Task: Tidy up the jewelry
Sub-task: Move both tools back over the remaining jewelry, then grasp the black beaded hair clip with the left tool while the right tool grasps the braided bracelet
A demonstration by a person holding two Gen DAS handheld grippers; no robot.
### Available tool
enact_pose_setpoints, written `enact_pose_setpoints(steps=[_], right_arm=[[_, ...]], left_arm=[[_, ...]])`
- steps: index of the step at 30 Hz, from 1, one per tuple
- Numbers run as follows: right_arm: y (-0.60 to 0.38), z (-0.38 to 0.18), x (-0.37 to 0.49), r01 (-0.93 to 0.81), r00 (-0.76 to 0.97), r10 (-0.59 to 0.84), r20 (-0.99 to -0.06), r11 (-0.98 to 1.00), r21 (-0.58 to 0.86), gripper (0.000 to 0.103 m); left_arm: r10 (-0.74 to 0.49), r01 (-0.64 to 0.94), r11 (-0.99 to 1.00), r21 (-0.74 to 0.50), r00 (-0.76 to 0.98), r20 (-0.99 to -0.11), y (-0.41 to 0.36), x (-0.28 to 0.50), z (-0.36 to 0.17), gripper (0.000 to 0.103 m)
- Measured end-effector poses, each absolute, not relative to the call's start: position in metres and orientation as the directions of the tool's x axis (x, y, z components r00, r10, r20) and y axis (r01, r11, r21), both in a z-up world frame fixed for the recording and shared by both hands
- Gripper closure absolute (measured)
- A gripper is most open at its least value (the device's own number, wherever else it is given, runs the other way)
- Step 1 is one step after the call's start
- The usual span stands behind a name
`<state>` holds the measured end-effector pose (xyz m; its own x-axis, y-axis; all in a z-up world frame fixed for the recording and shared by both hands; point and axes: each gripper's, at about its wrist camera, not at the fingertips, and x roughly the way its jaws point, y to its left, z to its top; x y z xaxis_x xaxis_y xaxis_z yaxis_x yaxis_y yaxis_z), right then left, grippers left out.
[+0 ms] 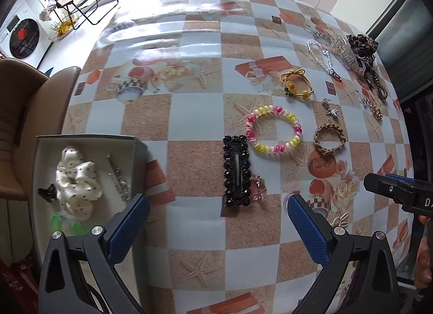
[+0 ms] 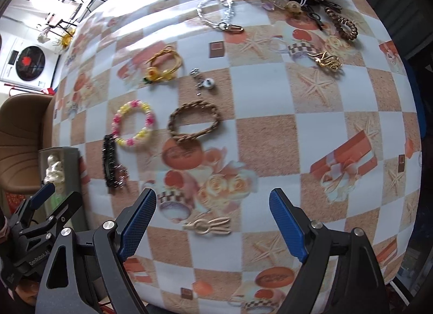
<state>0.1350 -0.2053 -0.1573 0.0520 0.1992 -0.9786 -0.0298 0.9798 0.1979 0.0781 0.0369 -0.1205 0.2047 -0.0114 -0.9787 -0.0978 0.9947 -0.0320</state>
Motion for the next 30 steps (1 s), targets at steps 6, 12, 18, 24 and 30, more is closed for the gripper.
enact_pose_setpoints(steps=[6, 12, 18, 24, 30], right_arm=[[-0.208, -0.172, 0.154, -0.048, 0.049, 0.173, -0.984, 0.984, 0.171, 0.015], [-0.207, -0.185, 0.170, -0.072, 0.051, 0.148, -0.988, 0.987, 0.144, 0.015], [-0.202, -0.196, 0.184, -0.106, 0.065, 0.112, -0.992, 0.989, 0.105, 0.015], [-0.199, -0.204, 0.196, -0.128, 0.082, 0.082, -0.993, 0.989, 0.071, 0.015], [-0.189, -0.207, 0.200, -0.174, 0.114, 0.043, -0.993, 0.985, 0.022, 0.018]], left_arm=[[-0.002, -0.098, 0.995, -0.020, 0.182, -0.983, 0.030, 0.095, -0.141, 0.000], [0.005, -0.111, 0.994, -0.014, 0.164, -0.986, 0.029, 0.107, -0.157, 0.000], [0.010, -0.130, 0.991, -0.009, 0.149, -0.989, 0.034, 0.117, -0.170, 0.000], [0.011, -0.140, 0.990, -0.005, 0.114, -0.993, 0.038, 0.123, -0.186, 0.013], [0.015, -0.117, 0.993, 0.002, 0.109, -0.994, 0.035, 0.122, -0.193, 0.015]])
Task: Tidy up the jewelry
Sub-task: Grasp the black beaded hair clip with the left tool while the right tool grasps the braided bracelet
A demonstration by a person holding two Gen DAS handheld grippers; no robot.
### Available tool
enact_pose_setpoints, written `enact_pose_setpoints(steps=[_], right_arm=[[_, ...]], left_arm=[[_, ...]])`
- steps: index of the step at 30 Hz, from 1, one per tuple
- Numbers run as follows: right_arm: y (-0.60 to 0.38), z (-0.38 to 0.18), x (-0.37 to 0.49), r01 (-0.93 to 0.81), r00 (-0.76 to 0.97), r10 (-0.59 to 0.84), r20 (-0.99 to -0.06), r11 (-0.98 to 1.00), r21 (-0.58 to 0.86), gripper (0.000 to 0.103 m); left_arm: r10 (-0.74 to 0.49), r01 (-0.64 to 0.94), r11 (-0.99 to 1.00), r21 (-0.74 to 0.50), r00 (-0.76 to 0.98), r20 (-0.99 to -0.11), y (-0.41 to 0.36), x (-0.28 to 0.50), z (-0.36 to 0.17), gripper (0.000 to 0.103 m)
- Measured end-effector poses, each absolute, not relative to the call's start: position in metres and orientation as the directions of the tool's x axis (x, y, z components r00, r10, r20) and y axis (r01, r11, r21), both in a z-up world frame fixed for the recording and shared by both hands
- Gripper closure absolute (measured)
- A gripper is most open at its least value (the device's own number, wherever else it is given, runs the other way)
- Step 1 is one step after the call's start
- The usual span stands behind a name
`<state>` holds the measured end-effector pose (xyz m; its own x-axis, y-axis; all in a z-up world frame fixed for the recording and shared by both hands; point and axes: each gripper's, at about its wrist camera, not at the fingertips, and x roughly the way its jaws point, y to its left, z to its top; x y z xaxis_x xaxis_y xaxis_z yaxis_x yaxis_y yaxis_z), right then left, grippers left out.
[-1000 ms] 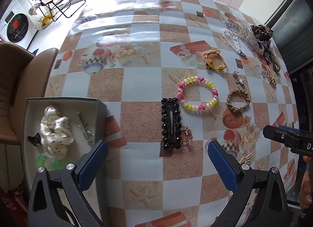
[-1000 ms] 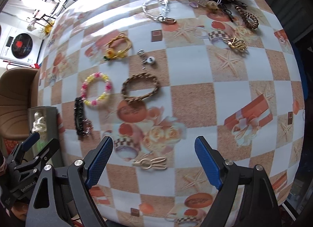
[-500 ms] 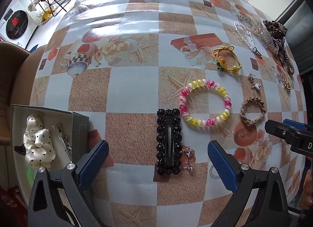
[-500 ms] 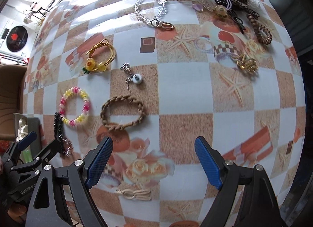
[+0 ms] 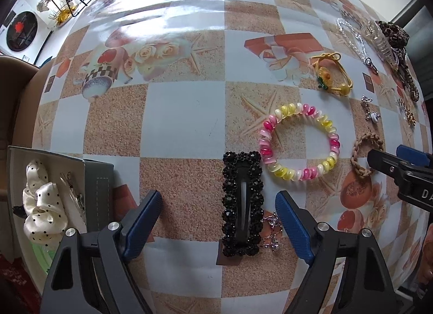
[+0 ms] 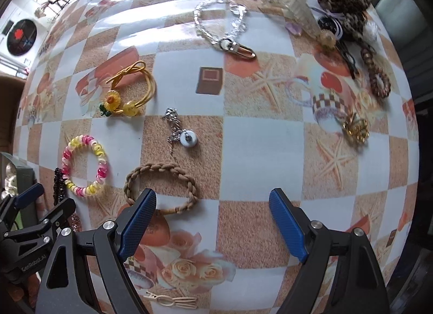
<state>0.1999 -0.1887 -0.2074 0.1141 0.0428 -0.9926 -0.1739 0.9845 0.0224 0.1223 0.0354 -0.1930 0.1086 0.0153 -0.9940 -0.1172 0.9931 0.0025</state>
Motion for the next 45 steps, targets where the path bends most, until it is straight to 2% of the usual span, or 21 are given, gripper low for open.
enact_pose_setpoints(steps=[2, 7, 9, 11, 13, 14, 16, 17, 18, 34, 45], right_arm=[[-0.180, -0.208, 0.197, -0.196, 0.132, 0.006, -0.991, 0.980, -0.020, 0.022], [-0.165, -0.205, 0.192, -0.239, 0.167, -0.001, -0.986, 0.970, -0.041, 0.037], [-0.160, -0.203, 0.190, -0.254, 0.173, 0.002, -0.985, 0.966, -0.043, 0.046], [-0.156, -0.202, 0.185, -0.262, 0.175, 0.006, -0.985, 0.964, -0.041, 0.051], [-0.151, -0.203, 0.185, -0.266, 0.174, 0.012, -0.985, 0.963, -0.036, 0.055], [-0.148, -0.201, 0.183, -0.269, 0.173, 0.016, -0.985, 0.963, -0.032, 0.059], [-0.138, -0.198, 0.179, -0.281, 0.181, 0.012, -0.983, 0.959, -0.040, 0.075], [-0.137, -0.197, 0.178, -0.283, 0.179, 0.013, -0.984, 0.958, -0.038, 0.089], [-0.134, -0.197, 0.178, -0.281, 0.177, 0.015, -0.984, 0.959, -0.036, 0.096], [-0.171, -0.159, 0.175, -0.152, 0.173, 0.153, -0.973, 0.980, 0.127, 0.097], [-0.179, -0.140, 0.151, -0.147, 0.156, 0.191, -0.969, 0.975, 0.169, 0.096]], left_arm=[[0.018, -0.108, 0.994, 0.006, 0.107, -0.994, 0.030, 0.122, -0.194, 0.018], [0.017, -0.066, 0.998, 0.010, 0.111, -0.994, 0.017, 0.125, -0.192, 0.042], [0.015, -0.062, 0.998, 0.008, 0.111, -0.994, 0.005, 0.127, -0.190, 0.048], [0.014, -0.065, 0.998, 0.006, 0.111, -0.994, 0.003, 0.128, -0.187, 0.054], [0.005, -0.065, 0.998, -0.002, 0.117, -0.993, 0.003, 0.129, -0.183, 0.070], [-0.002, -0.067, 0.998, -0.010, 0.115, -0.993, 0.004, 0.129, -0.182, 0.070], [-0.021, -0.076, 0.997, -0.031, 0.119, -0.993, 0.007, 0.129, -0.180, 0.070], [-0.024, -0.079, 0.996, -0.034, 0.122, -0.992, 0.008, 0.129, -0.179, 0.070], [-0.026, -0.084, 0.996, -0.037, 0.127, -0.992, 0.009, 0.128, -0.177, 0.070], [-0.087, -0.066, 0.992, -0.105, 0.235, -0.968, 0.026, 0.102, -0.117, 0.070], [-0.105, -0.043, 0.992, -0.122, 0.284, -0.953, 0.037, 0.069, -0.085, 0.070]])
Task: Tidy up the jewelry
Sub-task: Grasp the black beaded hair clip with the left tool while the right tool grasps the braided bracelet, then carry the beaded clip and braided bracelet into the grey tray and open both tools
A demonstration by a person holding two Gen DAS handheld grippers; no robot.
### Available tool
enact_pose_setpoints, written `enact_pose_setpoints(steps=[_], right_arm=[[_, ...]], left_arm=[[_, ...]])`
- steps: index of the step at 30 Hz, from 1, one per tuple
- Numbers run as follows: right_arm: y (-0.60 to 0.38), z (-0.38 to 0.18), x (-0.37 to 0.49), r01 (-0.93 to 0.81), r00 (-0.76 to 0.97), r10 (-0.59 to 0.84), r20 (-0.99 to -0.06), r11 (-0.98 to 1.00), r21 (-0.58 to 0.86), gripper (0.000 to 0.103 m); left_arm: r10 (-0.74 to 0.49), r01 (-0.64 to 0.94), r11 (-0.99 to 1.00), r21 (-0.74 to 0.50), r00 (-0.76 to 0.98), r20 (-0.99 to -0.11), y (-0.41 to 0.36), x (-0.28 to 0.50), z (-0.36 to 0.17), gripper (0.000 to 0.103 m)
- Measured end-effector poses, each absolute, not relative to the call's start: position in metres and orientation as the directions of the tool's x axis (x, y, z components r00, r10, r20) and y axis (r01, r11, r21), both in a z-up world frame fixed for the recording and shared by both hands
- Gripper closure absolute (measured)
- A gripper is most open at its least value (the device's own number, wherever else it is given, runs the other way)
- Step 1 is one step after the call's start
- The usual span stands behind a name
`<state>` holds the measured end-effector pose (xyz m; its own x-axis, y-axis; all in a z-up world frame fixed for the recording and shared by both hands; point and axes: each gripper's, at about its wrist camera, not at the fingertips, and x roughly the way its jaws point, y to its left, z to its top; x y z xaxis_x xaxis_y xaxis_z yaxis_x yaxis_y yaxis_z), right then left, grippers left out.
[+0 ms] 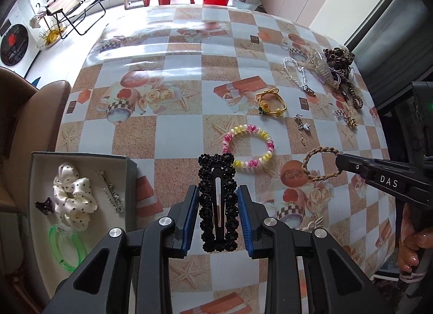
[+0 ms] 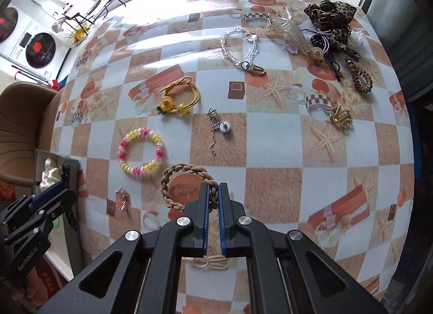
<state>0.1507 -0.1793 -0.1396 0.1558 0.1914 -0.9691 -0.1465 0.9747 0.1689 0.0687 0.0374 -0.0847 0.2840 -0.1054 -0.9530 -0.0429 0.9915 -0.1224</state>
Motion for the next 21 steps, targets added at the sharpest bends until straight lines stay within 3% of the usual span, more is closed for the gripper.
enact_pose_setpoints(steps=[21], right_arm=[[-0.086, -0.097, 0.112, -0.314, 0.130, 0.272, -0.953, 0.923, 0.221, 0.096]], left_arm=[[-0.059, -0.205, 0.970, -0.129, 0.318, -0.946, 0.122, -0.022, -0.062, 0.070]])
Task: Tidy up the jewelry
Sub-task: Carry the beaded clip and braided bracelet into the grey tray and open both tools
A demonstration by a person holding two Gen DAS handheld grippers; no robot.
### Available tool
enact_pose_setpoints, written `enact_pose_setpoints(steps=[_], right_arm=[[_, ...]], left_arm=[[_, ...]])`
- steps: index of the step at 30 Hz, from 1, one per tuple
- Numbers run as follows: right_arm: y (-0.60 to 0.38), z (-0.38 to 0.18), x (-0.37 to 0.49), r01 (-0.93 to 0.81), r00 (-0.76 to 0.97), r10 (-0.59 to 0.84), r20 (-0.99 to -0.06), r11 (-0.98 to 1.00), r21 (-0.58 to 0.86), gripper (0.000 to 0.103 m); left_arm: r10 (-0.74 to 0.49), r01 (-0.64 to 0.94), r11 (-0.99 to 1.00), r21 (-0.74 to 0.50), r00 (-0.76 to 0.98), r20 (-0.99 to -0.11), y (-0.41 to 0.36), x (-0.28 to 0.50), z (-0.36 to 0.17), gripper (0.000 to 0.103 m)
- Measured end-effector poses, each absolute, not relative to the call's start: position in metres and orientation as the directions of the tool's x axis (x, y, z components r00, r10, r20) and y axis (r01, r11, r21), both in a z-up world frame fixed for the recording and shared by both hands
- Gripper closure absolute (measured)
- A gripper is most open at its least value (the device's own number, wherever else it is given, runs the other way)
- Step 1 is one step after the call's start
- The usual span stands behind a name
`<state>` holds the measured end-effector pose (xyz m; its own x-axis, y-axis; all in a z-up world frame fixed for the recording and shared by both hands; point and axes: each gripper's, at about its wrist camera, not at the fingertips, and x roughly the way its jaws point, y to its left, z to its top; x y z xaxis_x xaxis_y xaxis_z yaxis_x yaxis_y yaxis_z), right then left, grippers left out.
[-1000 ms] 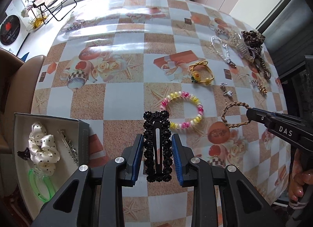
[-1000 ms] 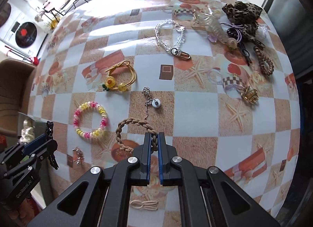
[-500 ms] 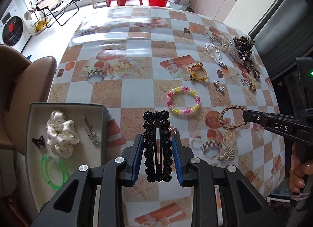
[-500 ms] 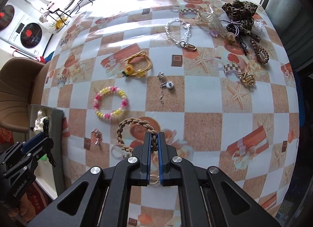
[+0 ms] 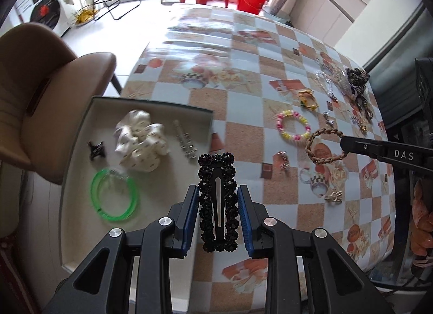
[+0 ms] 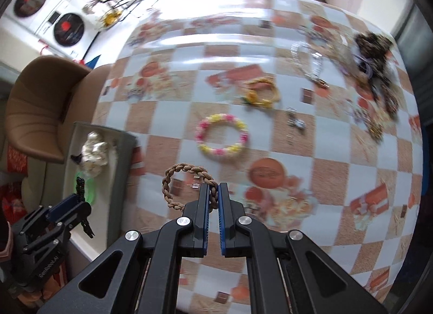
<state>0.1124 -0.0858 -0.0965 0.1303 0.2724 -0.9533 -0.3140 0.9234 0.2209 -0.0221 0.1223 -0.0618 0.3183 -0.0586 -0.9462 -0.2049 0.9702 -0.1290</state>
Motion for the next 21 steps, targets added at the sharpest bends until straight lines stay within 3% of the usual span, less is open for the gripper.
enact_pose_setpoints(steps=[21], right_arm=[[0.122, -0.117, 0.050, -0.627, -0.054, 0.335, -0.941, 0.722, 0.293, 0.096]], left_arm=[[0.087, -0.537, 0.842, -0.053, 0.232, -0.969, 0.251, -0.124, -0.100, 0.070]])
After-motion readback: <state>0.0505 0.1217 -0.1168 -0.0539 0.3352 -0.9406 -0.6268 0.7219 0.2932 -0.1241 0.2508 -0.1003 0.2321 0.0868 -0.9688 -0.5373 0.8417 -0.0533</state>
